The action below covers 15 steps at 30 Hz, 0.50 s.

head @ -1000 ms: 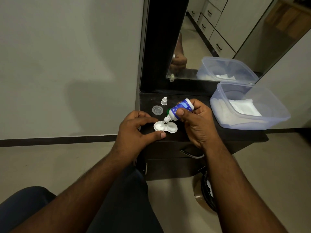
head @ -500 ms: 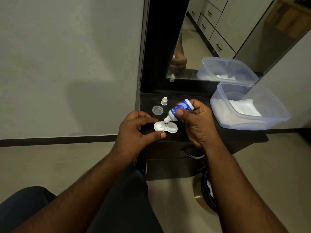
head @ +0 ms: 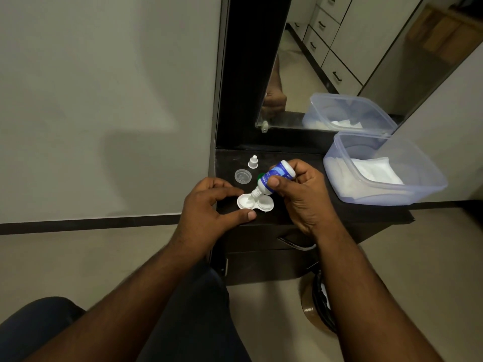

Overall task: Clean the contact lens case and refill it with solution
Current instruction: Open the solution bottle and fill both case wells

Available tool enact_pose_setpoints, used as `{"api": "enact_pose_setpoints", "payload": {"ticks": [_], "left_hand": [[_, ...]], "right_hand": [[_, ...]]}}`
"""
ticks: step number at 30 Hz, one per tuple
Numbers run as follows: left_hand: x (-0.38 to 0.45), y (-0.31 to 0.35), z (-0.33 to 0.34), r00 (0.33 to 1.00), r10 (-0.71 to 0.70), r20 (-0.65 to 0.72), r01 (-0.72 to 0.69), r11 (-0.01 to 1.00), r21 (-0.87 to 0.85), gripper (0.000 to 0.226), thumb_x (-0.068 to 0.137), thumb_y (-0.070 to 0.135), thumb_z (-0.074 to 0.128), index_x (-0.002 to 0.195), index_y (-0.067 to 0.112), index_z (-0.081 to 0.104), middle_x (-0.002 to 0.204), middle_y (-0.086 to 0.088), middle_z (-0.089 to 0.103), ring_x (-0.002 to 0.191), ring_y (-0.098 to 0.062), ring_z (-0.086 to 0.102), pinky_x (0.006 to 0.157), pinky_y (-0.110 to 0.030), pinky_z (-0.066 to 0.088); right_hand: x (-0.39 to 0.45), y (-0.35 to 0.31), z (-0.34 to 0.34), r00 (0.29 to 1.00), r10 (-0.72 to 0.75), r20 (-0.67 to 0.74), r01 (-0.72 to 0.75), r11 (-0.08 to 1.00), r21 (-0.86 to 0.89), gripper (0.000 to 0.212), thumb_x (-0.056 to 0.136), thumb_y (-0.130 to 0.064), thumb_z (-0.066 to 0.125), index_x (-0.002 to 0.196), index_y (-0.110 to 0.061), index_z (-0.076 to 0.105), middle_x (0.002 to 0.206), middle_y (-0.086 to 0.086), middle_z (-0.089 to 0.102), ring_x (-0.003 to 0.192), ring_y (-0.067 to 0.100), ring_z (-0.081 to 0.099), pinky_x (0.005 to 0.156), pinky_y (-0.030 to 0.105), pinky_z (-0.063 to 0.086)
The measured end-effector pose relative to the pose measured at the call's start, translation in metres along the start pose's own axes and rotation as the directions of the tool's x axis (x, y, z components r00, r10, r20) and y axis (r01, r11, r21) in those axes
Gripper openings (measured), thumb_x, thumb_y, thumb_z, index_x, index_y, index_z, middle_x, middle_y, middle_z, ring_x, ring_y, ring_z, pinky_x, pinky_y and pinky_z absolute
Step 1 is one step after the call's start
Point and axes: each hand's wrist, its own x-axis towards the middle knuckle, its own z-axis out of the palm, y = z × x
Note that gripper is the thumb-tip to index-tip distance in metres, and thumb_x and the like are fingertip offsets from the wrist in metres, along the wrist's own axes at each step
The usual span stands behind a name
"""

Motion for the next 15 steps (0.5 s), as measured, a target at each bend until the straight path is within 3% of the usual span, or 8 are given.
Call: {"api": "enact_pose_setpoints", "payload": {"ticks": [6, 9, 11, 13, 15], "left_hand": [[-0.0002, 0.0016, -0.0001, 1.0, 0.005, -0.002, -0.005, 1.0, -0.007, 0.037, 0.063, 0.034, 0.084, 0.097, 0.029, 0.073, 0.097, 0.012, 0.057, 0.092, 0.011, 0.05, 0.068, -0.001, 0.038], [-0.0002, 0.0016, -0.0004, 1.0, 0.007, -0.01, -0.007, 1.0, -0.019, 0.036, 0.062, 0.033, 0.085, 0.096, 0.031, 0.072, 0.097, 0.011, 0.057, 0.092, 0.009, 0.051, 0.069, -0.002, 0.038], [0.0, 0.0022, -0.0007, 1.0, 0.006, -0.015, -0.007, 1.0, -0.029, 0.036, 0.061, 0.031, 0.086, 0.095, 0.03, 0.073, 0.096, 0.01, 0.058, 0.091, 0.007, 0.052, 0.069, -0.003, 0.038], [0.0002, 0.0025, -0.0008, 1.0, 0.009, -0.015, -0.009, 0.999, -0.035, 0.035, 0.061, 0.029, 0.086, 0.094, 0.027, 0.074, 0.096, 0.008, 0.058, 0.092, 0.005, 0.053, 0.069, -0.004, 0.039], [0.0002, 0.0026, -0.0007, 1.0, 0.009, -0.013, -0.01, 0.999, -0.045, 0.036, 0.061, 0.029, 0.087, 0.094, 0.025, 0.075, 0.096, 0.006, 0.059, 0.091, 0.003, 0.054, 0.069, -0.005, 0.039]], "right_hand": [[0.002, 0.0024, -0.0016, 1.0, -0.007, -0.003, 0.007, 0.999, 0.033, 0.025, 0.059, -0.01, 0.074, 0.079, -0.006, 0.06, 0.069, 0.002, 0.069, 0.068, 0.017, 0.067, 0.065, 0.026, 0.055], [0.004, 0.005, -0.0051, 1.0, -0.009, -0.024, 0.01, 0.998, 0.064, 0.037, 0.052, -0.028, 0.086, 0.08, -0.013, 0.067, 0.073, 0.002, 0.069, 0.076, 0.027, 0.06, 0.073, 0.034, 0.05], [0.0046, 0.0049, -0.0065, 0.999, -0.002, -0.043, 0.006, 0.997, 0.08, 0.047, 0.046, -0.038, 0.089, 0.083, -0.016, 0.068, 0.076, 0.001, 0.069, 0.077, 0.023, 0.059, 0.073, 0.032, 0.05], [0.0046, 0.0037, -0.0064, 0.999, 0.012, -0.049, -0.008, 0.997, 0.078, 0.046, 0.051, -0.031, 0.089, 0.087, -0.013, 0.067, 0.076, 0.0, 0.07, 0.074, 0.017, 0.062, 0.07, 0.028, 0.051], [0.0036, 0.0029, -0.0054, 0.999, 0.007, -0.033, -0.004, 0.996, 0.085, 0.032, 0.06, -0.012, 0.083, 0.087, -0.008, 0.064, 0.072, 0.0, 0.07, 0.069, 0.013, 0.063, 0.065, 0.023, 0.052]]}}
